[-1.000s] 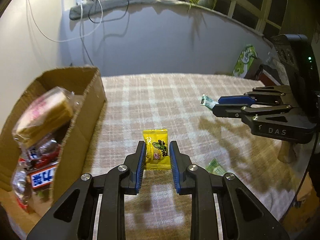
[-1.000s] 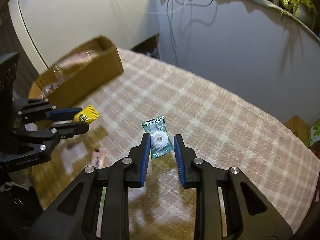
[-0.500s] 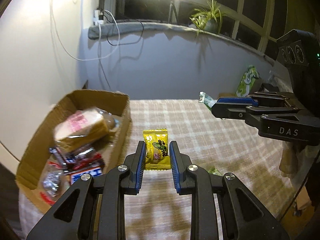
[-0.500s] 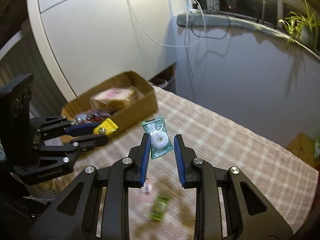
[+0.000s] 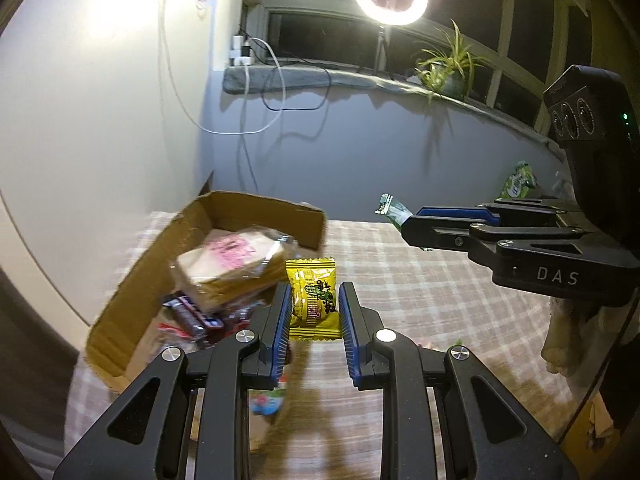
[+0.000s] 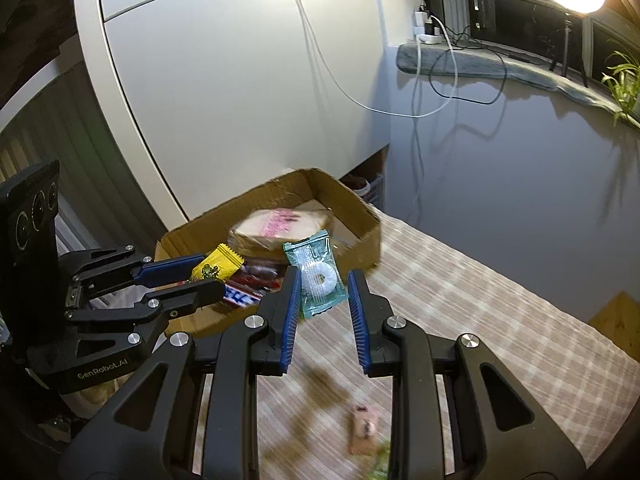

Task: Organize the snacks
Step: 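Carry the yellow and mint candies over the cardboard box with both grippers, then open the left gripper to drop the yellow candy while the right drops the mint candy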

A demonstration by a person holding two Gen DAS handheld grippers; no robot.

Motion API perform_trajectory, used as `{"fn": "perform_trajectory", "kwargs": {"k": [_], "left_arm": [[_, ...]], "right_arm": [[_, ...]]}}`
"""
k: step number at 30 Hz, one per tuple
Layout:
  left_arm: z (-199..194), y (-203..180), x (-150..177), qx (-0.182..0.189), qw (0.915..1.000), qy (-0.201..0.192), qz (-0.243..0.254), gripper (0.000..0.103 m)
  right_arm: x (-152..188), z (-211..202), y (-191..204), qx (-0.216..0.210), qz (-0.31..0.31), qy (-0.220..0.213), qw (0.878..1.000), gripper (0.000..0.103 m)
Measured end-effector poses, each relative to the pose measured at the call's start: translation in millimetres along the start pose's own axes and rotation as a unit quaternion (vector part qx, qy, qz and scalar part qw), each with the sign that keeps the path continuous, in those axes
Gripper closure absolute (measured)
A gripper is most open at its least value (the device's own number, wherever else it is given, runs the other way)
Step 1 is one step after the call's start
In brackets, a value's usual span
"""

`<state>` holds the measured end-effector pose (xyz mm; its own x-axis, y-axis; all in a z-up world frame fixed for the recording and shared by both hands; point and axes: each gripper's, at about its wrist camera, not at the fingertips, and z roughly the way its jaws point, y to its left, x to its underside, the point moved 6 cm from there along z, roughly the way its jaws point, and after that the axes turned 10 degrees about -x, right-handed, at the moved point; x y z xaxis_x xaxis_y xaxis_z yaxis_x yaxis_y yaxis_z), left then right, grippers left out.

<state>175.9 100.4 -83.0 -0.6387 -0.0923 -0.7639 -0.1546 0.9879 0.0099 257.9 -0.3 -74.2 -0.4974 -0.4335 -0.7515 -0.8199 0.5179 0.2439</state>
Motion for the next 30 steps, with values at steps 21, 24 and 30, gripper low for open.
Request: {"fn": "perform_trajectory", "kwargs": {"k": [21, 24, 30], "left_arm": [[10.8, 69.5, 10.7, -0.03, 0.9984, 0.011, -0.048, 0.081], [13.4, 76.0, 11.6, -0.033, 0.998, 0.015, -0.052, 0.081], [17.5, 86.0, 11.3, -0.04, 0.9971, 0.018, -0.061, 0.08]], "right_arm": [[-23.3, 77.8, 37.7, -0.018, -0.018, 0.034, 0.999, 0.078], [-25.0, 88.0, 40.3, -0.018, -0.021, 0.041, 0.999, 0.078], [-29.4, 99.5, 44.8, -0.013, -0.027, 0.046, 0.999, 0.077]]}}
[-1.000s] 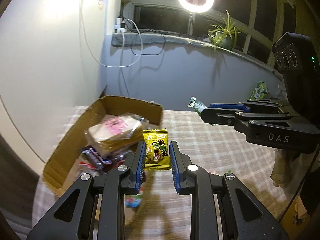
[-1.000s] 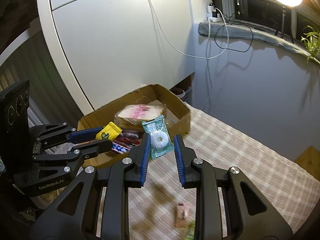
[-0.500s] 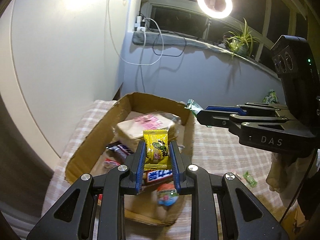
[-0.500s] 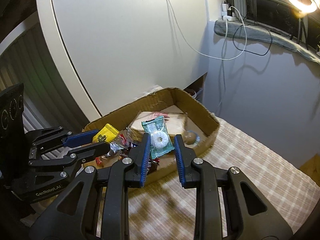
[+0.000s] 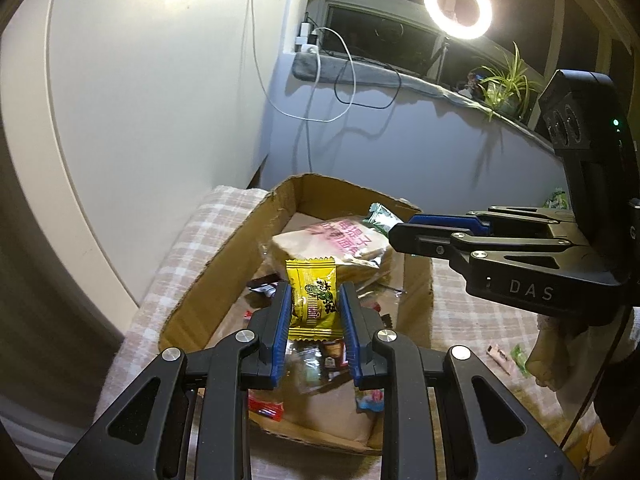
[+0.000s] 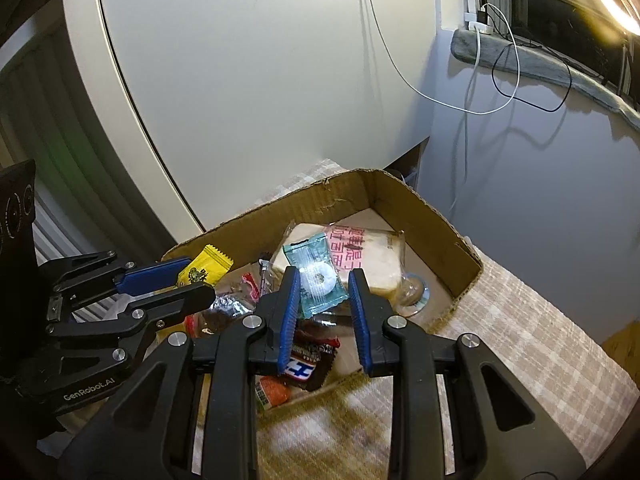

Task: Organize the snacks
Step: 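Open the left gripper to drop the yellow candy while the right drops the mint candy, then move both open grippers out of the box toward the pink and green candies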

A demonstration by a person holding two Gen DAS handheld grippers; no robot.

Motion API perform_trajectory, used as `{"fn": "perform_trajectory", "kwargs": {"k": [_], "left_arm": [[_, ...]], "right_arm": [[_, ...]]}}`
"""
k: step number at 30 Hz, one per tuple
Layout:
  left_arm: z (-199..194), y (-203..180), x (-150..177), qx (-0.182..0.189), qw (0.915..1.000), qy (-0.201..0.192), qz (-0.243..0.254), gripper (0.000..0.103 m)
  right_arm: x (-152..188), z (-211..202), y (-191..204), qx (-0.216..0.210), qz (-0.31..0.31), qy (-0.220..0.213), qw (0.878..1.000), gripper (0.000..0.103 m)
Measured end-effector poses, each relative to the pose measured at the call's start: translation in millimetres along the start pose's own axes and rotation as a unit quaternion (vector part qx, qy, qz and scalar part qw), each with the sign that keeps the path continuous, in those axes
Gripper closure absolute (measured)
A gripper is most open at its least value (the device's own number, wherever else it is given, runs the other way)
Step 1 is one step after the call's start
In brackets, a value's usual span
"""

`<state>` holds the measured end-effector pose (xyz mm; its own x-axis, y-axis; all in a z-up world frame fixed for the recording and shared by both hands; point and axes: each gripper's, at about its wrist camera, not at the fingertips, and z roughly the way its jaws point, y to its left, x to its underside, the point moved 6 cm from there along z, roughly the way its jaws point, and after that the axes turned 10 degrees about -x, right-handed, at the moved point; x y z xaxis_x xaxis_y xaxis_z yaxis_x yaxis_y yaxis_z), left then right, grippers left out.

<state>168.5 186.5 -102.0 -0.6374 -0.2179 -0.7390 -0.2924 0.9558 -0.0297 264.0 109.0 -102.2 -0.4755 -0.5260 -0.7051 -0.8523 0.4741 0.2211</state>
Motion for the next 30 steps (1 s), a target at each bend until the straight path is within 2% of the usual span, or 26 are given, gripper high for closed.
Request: {"fn": "perform_trajectory", "kwargs": {"k": [3, 7, 11, 13, 19, 30], "left_arm": [[0.5, 2.4, -0.3, -0.004, 1.0, -0.001, -0.002, 0.08], [0.8, 4.4, -0.3, -0.008, 1.0, -0.001, -0.003, 0.076], [0.0, 5.7, -0.8, -0.01, 0.9999, -0.002, -0.004, 0.074], [-0.8, 5.9, -1.2, -0.012, 0.9999, -0.003, -0.005, 0.063], [-4.6, 1.8, -2.3, -0.01, 0.9999, -0.007, -0.004, 0.063], [-11.4, -21.8, -0.3, 0.007, 0.9999, -0.008, 0.01, 0.063]], "right_arm": [[-2.1, 2.9, 1.8, 0.002, -0.002, 0.002, 1.0, 0.076], [-4.3, 0.9, 1.6, 0.006, -0.004, -0.004, 1.0, 0.055], [-5.8, -3.2, -0.8, 0.008, 0.003, -0.011, 1.0, 0.042], [-5.3, -5.4, -1.9, 0.009, 0.004, -0.012, 1.0, 0.037], [-0.3, -17.0, -6.2, 0.025, 0.012, -0.019, 0.999, 0.037], [18.1, -50.9, -24.6, 0.029, 0.037, -0.037, 0.998, 0.037]]}}
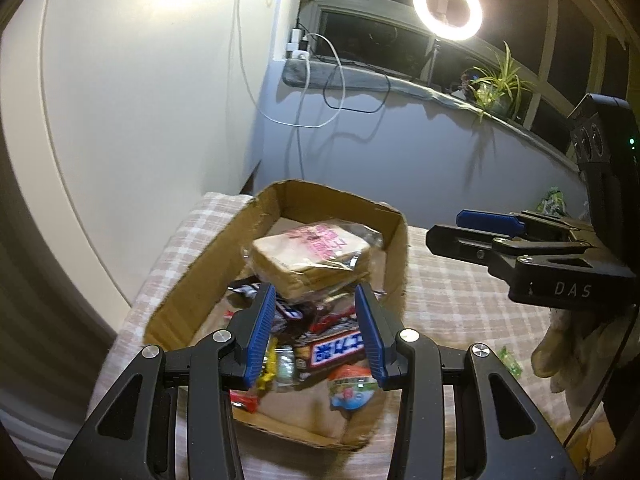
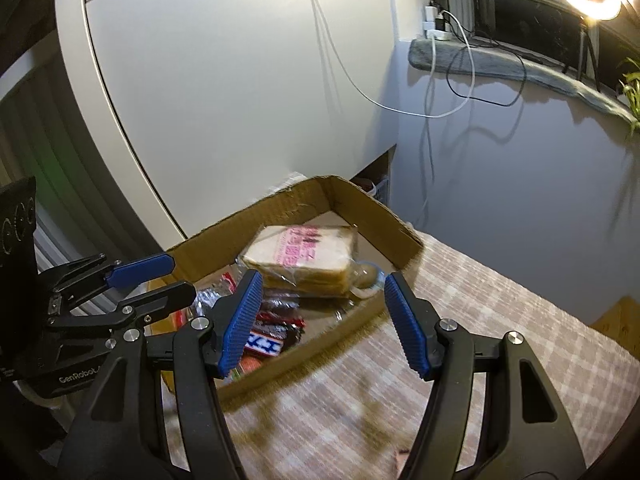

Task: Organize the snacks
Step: 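Move both open grippers out of the box toward the pink and green candies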

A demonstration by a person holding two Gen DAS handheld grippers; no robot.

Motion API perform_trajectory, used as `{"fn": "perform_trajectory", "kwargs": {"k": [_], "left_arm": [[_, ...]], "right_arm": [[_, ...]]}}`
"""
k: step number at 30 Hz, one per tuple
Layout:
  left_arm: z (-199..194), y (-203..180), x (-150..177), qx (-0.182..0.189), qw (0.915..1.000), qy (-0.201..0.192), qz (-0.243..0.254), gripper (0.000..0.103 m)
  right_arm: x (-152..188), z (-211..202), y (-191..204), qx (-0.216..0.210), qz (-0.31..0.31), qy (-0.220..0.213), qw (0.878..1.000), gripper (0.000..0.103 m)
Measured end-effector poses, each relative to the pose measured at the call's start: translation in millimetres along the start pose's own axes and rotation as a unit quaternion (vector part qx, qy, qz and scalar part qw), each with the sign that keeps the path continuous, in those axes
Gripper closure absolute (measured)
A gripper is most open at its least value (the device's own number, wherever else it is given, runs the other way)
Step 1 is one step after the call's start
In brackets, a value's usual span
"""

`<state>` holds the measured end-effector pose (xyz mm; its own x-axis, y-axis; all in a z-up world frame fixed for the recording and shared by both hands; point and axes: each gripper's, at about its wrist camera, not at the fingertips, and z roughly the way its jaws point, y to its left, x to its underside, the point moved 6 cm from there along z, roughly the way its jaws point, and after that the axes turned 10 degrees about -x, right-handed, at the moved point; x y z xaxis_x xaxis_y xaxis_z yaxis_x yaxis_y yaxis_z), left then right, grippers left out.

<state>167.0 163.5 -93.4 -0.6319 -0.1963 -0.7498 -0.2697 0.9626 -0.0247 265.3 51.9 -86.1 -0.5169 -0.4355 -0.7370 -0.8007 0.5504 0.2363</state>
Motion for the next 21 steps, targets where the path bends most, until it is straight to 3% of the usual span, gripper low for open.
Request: {"fn": "perform_trajectory", "kwargs": {"k": [3, 5, 7, 21], "left_arm": [[-1.2, -11.7, 1.2, 0.008, 0.9999, 0.001, 0.006, 0.063], [-1.4, -19.9, 2.8, 0.014, 0.9998, 0.003, 0.012, 0.063], [-0.9, -30.7, 4.9, 0.022, 0.9996, 0.006, 0.019, 0.063], [3.7, -105.2, 30.7, 0.081, 0.9936, 0.045, 0.064, 0.063]], "right_arm": [[8.6, -11.7, -13.7, 0.001, 0.018, 0.006, 1.0, 0.036], [15.8, -19.8, -23.8, 0.009, 0.029, 0.01, 1.0, 0.027], [24.8, -29.8, -35.8, 0.026, 0.037, 0.013, 0.999, 0.024], [96.0, -78.8, -91.7, 0.064, 0.085, 0.043, 0.993, 0.024]]}}
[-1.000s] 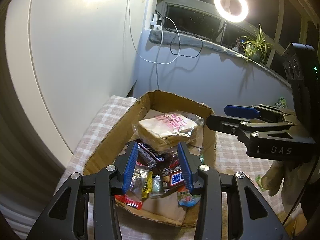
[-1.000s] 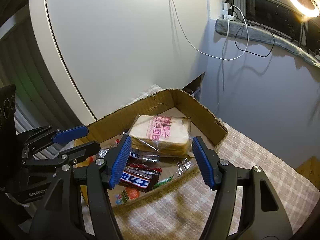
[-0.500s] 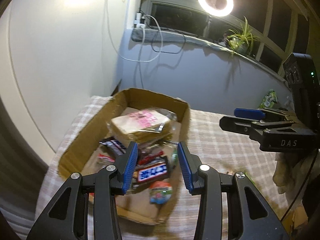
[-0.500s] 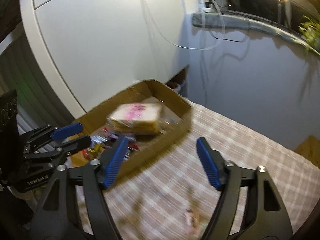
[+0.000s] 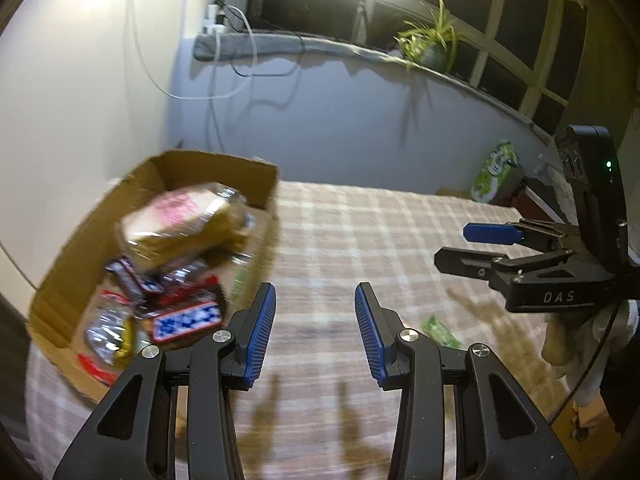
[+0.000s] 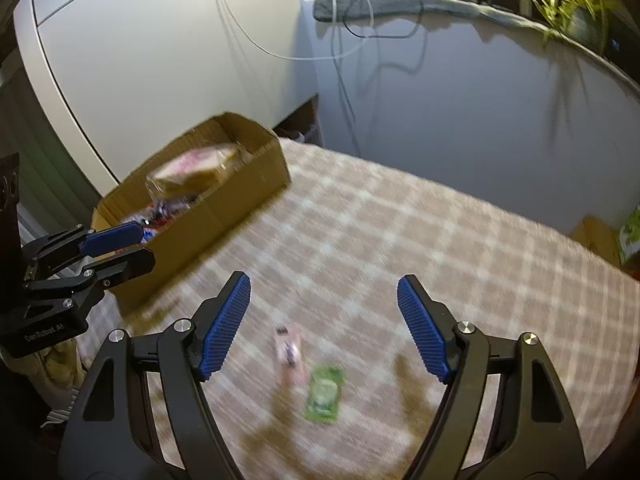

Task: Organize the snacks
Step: 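Move both open grippers out of the box toward the pink and green candies, then grasp the pink candy with the left gripper while the right grasps the green candy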

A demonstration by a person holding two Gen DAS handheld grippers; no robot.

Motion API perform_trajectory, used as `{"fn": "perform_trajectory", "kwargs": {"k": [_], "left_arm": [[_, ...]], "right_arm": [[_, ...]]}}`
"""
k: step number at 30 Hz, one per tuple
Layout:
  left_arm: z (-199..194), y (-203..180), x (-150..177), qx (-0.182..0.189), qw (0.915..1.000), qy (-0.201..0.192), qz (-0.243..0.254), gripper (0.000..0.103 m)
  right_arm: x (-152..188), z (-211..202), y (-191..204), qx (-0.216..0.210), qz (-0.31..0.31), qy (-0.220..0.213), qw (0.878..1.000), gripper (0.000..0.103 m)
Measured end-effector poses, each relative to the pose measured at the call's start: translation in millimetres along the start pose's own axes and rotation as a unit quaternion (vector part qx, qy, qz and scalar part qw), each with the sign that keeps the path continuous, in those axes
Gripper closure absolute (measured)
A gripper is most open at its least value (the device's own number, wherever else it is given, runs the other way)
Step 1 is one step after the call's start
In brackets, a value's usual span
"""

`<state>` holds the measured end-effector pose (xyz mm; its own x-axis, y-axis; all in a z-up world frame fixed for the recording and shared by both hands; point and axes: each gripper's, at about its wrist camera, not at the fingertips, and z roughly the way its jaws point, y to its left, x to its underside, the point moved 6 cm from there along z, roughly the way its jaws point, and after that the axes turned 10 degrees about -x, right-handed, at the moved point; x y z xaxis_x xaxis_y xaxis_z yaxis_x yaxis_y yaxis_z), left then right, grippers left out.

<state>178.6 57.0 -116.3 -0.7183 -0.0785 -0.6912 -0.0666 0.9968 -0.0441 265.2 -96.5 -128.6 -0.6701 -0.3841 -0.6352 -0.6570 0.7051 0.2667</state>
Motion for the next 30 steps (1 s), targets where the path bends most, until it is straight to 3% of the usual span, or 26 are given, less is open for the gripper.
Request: {"fn": "perform_trajectory", "kwargs": {"k": [3, 11, 17, 23, 30], "left_arm": [[6.6, -13.6, 5.6, 0.012, 0.9998, 0.013, 0.005, 0.063], [29.7, -47.0, 25.6, 0.046, 0.9967, 0.066, 0.012, 0.063], [44.0, -62.2, 37.8, 0.056, 0.9937, 0.096, 0.015, 0.063], [58.8, -73.3, 44.3, 0.062, 0.9908, 0.119, 0.019, 0.075], [70.0, -80.7, 42.7, 0.06, 0.9894, 0.13, 0.022, 0.076]], "right_arm": [[17.0, -0.6, -7.7, -0.003, 0.013, 0.009, 1.0, 0.03], [57.8, 15.6, -13.5, -0.025, 0.03, 0.052, 0.998, 0.056], [74.1, 23.6, -12.6, -0.02, 0.019, 0.063, 0.998, 0.061], [81.3, 28.3, -11.6, -0.009, 0.002, 0.069, 0.998, 0.069], [79.8, 27.5, -17.3, -0.011, -0.002, 0.066, 0.998, 0.075]]}}
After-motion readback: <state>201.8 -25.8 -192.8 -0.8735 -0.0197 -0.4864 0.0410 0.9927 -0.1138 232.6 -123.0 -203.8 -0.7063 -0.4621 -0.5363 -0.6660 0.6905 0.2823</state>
